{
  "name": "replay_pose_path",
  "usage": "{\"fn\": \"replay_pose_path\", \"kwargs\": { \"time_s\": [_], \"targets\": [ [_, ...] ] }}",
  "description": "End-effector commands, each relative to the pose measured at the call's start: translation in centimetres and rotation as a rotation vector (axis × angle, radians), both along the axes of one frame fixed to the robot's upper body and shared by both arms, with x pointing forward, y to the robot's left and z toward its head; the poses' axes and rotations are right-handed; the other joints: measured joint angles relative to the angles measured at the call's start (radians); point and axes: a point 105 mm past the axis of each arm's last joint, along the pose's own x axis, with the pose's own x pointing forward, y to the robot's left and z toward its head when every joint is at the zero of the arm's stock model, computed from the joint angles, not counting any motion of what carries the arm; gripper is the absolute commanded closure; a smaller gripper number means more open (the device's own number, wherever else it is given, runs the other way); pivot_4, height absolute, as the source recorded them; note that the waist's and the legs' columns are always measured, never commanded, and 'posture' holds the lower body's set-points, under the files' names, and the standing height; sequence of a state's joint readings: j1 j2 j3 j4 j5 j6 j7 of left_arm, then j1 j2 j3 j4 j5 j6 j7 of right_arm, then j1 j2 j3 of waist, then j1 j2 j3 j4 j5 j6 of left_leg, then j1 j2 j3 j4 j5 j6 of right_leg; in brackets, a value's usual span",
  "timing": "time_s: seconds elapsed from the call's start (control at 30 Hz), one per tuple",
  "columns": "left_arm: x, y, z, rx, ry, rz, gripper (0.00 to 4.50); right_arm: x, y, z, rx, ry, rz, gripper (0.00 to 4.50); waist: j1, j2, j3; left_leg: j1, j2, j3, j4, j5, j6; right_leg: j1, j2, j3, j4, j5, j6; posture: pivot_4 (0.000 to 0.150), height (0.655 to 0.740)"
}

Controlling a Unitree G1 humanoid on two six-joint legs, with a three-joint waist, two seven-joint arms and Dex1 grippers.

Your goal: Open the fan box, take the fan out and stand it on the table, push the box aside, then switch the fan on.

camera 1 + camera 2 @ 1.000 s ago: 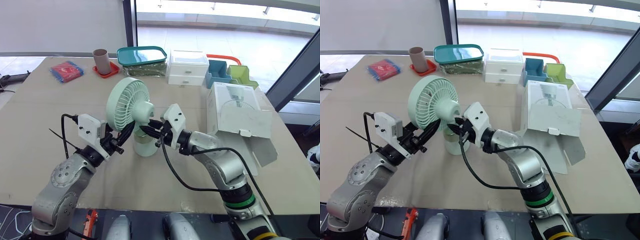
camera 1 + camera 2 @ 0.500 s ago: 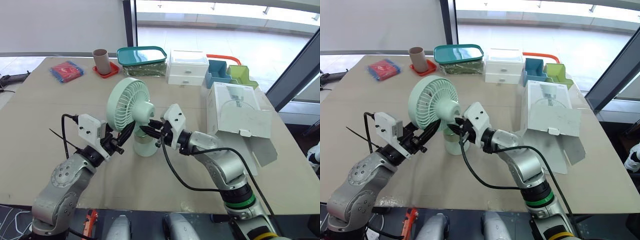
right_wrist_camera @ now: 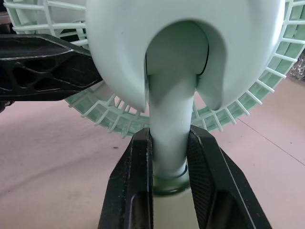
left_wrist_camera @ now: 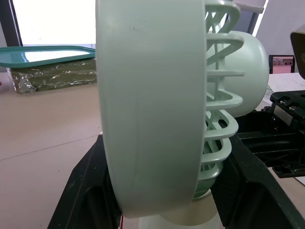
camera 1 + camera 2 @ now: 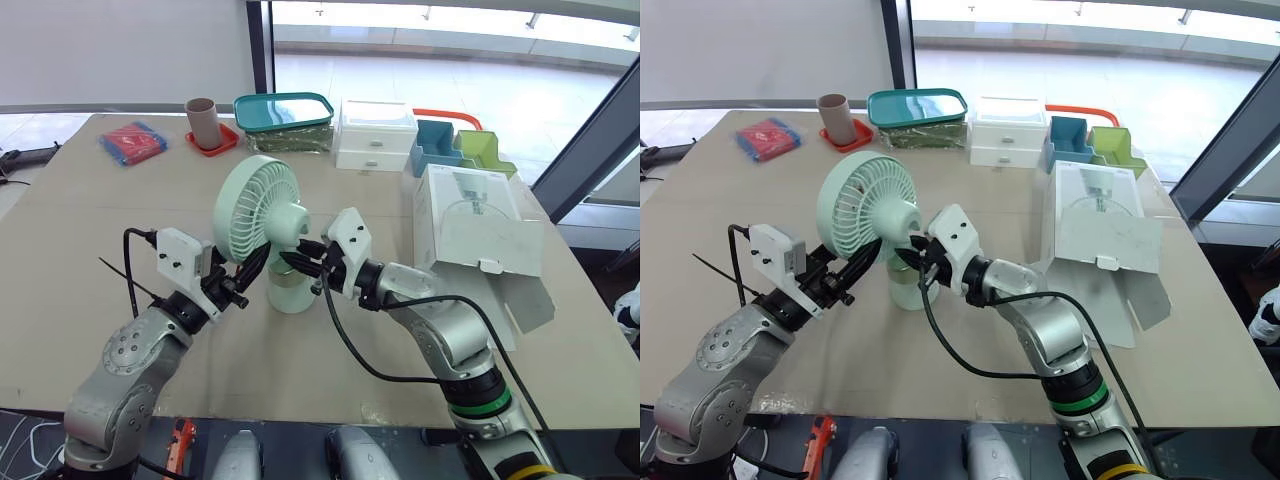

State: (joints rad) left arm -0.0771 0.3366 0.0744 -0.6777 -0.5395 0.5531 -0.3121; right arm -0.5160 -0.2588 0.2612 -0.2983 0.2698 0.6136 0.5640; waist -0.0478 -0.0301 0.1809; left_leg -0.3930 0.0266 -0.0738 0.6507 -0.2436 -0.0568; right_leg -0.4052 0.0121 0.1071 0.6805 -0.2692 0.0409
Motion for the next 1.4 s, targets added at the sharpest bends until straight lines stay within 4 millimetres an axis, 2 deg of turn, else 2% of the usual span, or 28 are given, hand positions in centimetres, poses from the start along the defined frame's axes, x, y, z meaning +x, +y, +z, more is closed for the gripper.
{"fn": "replay_pose_path", "kwargs": {
  "time_s": [0.03, 0.17, 0.23, 0.27, 0.6, 0.77, 0.8, 0.87, 0.93, 1.1, 1.27, 1.4],
  "targets": [
    [-0.5, -1.0, -0.1, 0.003, 0.010, -0.047, 2.62, -0.3, -0.1, 0.8, 0.016, -0.034, 0.003, 4.06, 0.000, 0.000, 0.000, 0.000, 0.000, 0.000, 0.000, 0.000, 0.000, 0.000, 0.000, 0.000, 0.000, 0.000, 0.000, 0.150, 0.7400],
    [-0.5, -1.0, -0.1, 0.003, 0.010, -0.047, 2.62, -0.3, -0.1, 0.8, 0.016, -0.034, 0.003, 4.06, 0.000, 0.000, 0.000, 0.000, 0.000, 0.000, 0.000, 0.000, 0.000, 0.000, 0.000, 0.000, 0.000, 0.000, 0.000, 0.150, 0.7400],
    [-0.2, -1.0, 0.4, 0.019, -0.012, -0.076, 1.61, -0.2, -0.3, 0.7, 0.019, -0.036, 0.011, 4.06, 0.000, 0.000, 0.000, 0.000, 0.000, 0.000, 0.000, 0.000, 0.000, 0.000, 0.000, 0.000, 0.000, 0.000, 0.000, 0.150, 0.7400],
    [-0.1, -1.1, 0.6, 0.028, -0.020, -0.086, 1.42, -0.2, -0.4, 0.7, 0.021, -0.037, 0.014, 4.06, 0.000, 0.000, 0.000, 0.000, 0.000, 0.000, 0.000, 0.000, 0.000, 0.000, 0.000, 0.000, 0.000, 0.000, 0.000, 0.150, 0.7400],
    [-0.1, -1.3, 0.7, 0.036, -0.020, -0.107, 1.42, -0.3, -0.5, 0.8, 0.022, -0.042, 0.020, 4.06, 0.000, 0.000, 0.000, 0.000, 0.000, 0.000, -0.001, 0.000, 0.000, -0.001, 0.000, 0.000, 0.000, 0.000, 0.000, 0.150, 0.7400],
    [-0.3, -0.8, 0.8, 0.004, -0.012, -0.120, 1.42, -0.1, -0.6, 0.8, 0.019, -0.044, 0.018, 4.06, 0.000, 0.000, 0.000, 0.000, 0.000, 0.000, -0.001, 0.000, 0.000, -0.001, 0.000, 0.000, 0.000, 0.000, 0.000, 0.150, 0.7400],
    [-0.4, -0.6, 0.8, 0.000, -0.012, -0.125, 0.90, -0.1, -0.7, 0.8, 0.019, -0.043, 0.018, 4.06, 0.000, 0.000, 0.000, 0.000, 0.000, 0.000, -0.001, 0.000, 0.000, -0.001, 0.000, 0.000, 0.000, 0.000, 0.000, 0.150, 0.7400],
    [-0.5, -0.1, 0.9, 0.013, -0.031, -0.117, 0.32, -0.1, -0.7, 0.8, 0.018, -0.044, 0.018, 4.06, 0.000, 0.000, 0.000, 0.000, 0.000, 0.000, -0.001, 0.000, 0.000, -0.001, 0.000, 0.000, 0.000, 0.000, 0.000, 0.150, 0.7400],
    [-0.3, 0.2, 1.2, 0.022, -0.056, -0.093, 0.06, -0.1, -0.8, 0.7, 0.018, -0.044, 0.017, 4.06, 0.000, 0.000, 0.000, 0.000, 0.000, 0.000, -0.001, 0.000, 0.000, -0.001, 0.000, 0.000, 0.000, 0.000, 0.000, 0.150, 0.7400],
    [-0.3, 0.6, 1.4, 0.057, -0.101, -0.090, 0.06, 0.0, -0.9, 0.7, 0.018, -0.042, 0.012, 4.06, 0.000, 0.000, 0.000, 0.000, 0.000, 0.000, -0.001, 0.000, 0.000, -0.001, 0.000, 0.000, 0.000, -0.001, 0.000, 0.150, 0.7400],
    [-1.3, 1.4, 1.6, 0.023, -0.114, -0.154, 0.06, 0.0, -1.2, 0.6, 0.022, -0.032, 0.010, 4.06, 0.000, 0.000, 0.000, 0.000, 0.000, 0.001, -0.002, 0.000, 0.000, -0.002, 0.000, 0.000, -0.001, -0.001, 0.000, 0.150, 0.7400],
    [-2.6, 3.3, 0.2, 0.161, -0.142, -0.165, 0.06, 0.0, -2.0, 0.4, 0.024, -0.032, 0.011, 4.06, -0.001, 0.000, 0.000, 0.000, 0.000, 0.001, -0.003, 0.000, 0.000, -0.002, 0.000, 0.000, -0.001, -0.001, -0.001, 0.150, 0.7400]
  ]
}}
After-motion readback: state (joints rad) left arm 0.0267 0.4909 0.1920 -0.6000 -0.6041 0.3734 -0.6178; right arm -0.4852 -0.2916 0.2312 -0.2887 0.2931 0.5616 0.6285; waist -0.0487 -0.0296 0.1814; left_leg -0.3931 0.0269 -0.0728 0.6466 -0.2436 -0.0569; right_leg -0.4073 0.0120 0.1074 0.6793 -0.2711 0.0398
